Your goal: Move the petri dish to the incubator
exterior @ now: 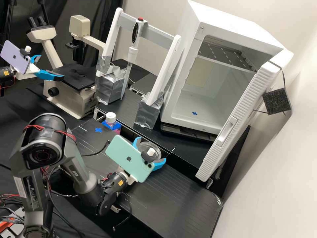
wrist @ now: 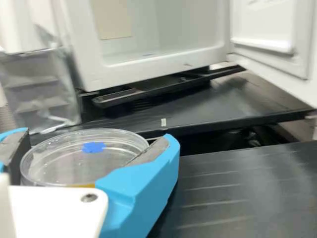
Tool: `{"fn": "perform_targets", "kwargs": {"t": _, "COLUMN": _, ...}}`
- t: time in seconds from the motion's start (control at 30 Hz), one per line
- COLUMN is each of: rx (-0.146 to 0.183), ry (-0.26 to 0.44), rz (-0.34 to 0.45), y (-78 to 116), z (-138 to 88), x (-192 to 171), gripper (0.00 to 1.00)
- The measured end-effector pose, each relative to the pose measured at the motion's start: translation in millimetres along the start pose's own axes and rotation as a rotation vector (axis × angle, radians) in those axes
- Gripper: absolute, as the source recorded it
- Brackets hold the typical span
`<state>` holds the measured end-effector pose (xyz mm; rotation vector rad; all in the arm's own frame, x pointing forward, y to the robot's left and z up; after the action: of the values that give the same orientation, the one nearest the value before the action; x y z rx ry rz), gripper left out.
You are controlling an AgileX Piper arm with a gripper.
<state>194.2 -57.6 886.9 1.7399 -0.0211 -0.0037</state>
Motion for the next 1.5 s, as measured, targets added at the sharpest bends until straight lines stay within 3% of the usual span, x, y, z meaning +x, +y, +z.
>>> {"fn": "perform_targets", "kwargs": {"t": 0.07, "rx": 0.01, "ry": -0.011, "rz": 0.022, "y": 5.8, "z": 0.1, "x": 3.2, "gripper": 0.0}}
{"fn": "perform_targets", "kwargs": {"t": 0.37, "rx": -0.022, "ry": 0.048, "rz": 0.186, "y": 46.5, "z": -14.1, "x": 27.5, "gripper": 0.0}}
{"fn": "perform_targets", "kwargs": {"t": 0.6, "rx": 0.008, "ry": 0.163, "rz": 0.288, "y": 69.2, "z": -35.0, "x": 70.5, "gripper": 0.0}}
{"fn": "perform_targets", "kwargs": {"t": 0.7, "rx": 0.01, "ry": 0.2, "rz": 0.269, "y": 70.9, "z": -46.5, "x": 101.3, "gripper": 0.0}}
{"fn": "perform_targets", "kwargs": {"t": 0.8, "rx": 0.006, "ry": 0.19, "rz": 0.227, "y": 69.0, "z": -54.1, "x": 132.9, "gripper": 0.0}}
{"fn": "perform_targets", "kwargs": {"t": 0.93, "rx": -0.028, "ry": 0.161, "rz": 0.187, "y": 69.3, "z": -63.8, "x": 174.7, "gripper": 0.0}}
{"fn": "perform_targets", "kwargs": {"t": 1.2, "rx": -0.065, "ry": 0.057, "rz": 0.173, "y": 75.2, "z": -58.2, "x": 229.6, "gripper": 0.0}}
{"fn": "perform_targets", "kwargs": {"t": 1.3, "rx": -0.062, "ry": 0.029, "rz": 0.183, "y": 80.9, "z": -53.0, "x": 247.1, "gripper": 0.0}}
{"fn": "perform_targets", "kwargs": {"t": 1.5, "rx": -0.071, "ry": 0.039, "rz": 0.173, "y": 86.1, "z": -50.1, "x": 275.9, "gripper": 0.0}}
